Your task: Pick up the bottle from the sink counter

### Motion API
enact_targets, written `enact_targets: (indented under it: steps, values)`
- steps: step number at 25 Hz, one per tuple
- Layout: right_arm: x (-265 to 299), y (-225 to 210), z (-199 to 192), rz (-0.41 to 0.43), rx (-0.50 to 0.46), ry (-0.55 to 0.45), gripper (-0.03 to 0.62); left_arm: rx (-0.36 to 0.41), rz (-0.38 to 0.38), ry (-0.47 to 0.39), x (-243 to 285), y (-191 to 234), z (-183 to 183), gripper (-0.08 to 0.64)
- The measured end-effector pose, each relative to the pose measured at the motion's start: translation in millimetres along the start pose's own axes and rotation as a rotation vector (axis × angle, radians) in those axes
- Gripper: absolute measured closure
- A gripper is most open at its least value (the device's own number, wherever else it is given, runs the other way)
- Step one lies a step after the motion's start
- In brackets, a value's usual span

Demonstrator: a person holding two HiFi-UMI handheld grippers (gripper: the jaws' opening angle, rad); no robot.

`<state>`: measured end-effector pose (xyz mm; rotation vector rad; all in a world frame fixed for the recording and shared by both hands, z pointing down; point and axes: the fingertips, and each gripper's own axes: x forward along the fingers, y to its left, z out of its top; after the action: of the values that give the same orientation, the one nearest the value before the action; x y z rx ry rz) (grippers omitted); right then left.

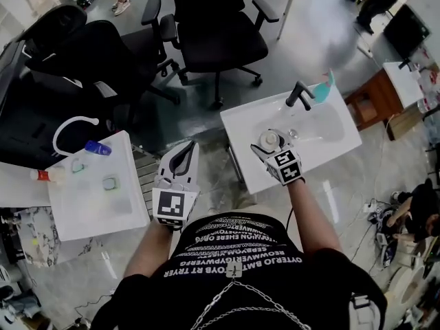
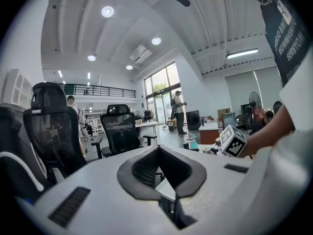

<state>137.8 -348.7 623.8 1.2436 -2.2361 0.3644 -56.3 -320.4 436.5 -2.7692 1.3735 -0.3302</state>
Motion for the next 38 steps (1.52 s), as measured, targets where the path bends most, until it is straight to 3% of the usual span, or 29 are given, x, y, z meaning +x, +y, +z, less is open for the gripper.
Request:
enact_targets:
  steps: [13, 22, 27, 38]
  values:
    - [-60, 49, 28, -0.094, 0.040, -0.049, 0.259, 0.016, -0.074, -0.023, -61, 12, -6, 0.555]
    - [-100, 77, 73, -0.053, 0.021, -0.032, 0.259, 0.032, -0.148, -0.066, -60, 2, 13, 0.555]
    - [-120, 81, 102, -0.047, -0.046, -0.024, 0.259, 0.014, -0.185, -0.068, -53, -5, 23, 0.554]
    - [-119, 67, 128, -0.023, -0.091, -0.032, 0.259, 0.002, -0.183, -0.039, -26, -7, 17, 0.555]
